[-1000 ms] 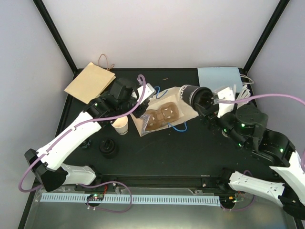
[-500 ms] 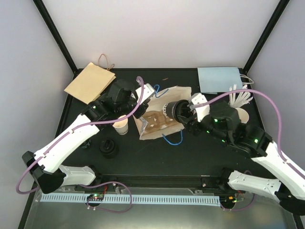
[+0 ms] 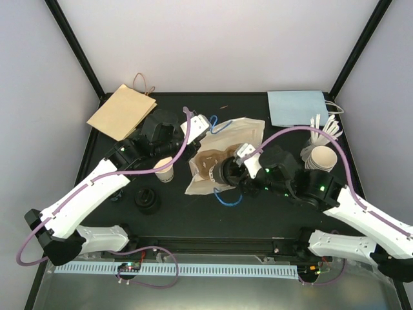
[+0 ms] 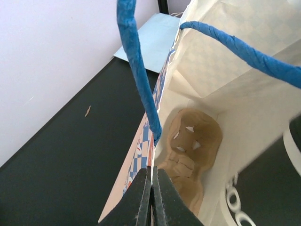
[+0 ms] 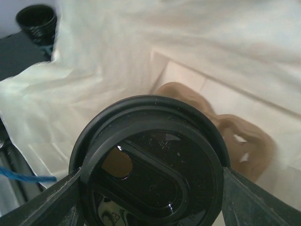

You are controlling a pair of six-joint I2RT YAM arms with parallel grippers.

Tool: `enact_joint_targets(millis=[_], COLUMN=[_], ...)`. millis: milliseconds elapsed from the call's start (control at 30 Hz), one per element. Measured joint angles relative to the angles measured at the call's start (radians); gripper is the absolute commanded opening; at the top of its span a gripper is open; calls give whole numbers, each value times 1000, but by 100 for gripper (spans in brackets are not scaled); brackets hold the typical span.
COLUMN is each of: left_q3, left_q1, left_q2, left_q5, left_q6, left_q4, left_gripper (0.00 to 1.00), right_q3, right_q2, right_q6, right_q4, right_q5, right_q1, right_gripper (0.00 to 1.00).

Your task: Pack the takeout coffee

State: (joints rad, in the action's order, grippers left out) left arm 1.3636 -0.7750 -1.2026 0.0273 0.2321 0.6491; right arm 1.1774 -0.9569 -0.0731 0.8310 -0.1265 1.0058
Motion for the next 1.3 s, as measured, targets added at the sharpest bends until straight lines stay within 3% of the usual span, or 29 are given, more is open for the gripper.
enact_joint_targets(millis=[267,467,867,1300], left_q3=[0,-1,-69,-140], left_q1=[-13,-35,-103,-131], left_q2=[0,0,76,126], left_q5=[0,17,60,55], left_q6=[5,14,39,37], left_q4=[-8,-8,-6,-31], left_gripper=[2,1,2,2], right_q3=[-56,-56,-102,-301], right_q2=[-50,-147,-176,-204], right_q6=[-23,-30,-36,62], right_q4=[9,29,15,-209], right_q5=[-43,-107,-424,-529], right_q1=[226,329,358,465], right_gripper=[65,65,62,64])
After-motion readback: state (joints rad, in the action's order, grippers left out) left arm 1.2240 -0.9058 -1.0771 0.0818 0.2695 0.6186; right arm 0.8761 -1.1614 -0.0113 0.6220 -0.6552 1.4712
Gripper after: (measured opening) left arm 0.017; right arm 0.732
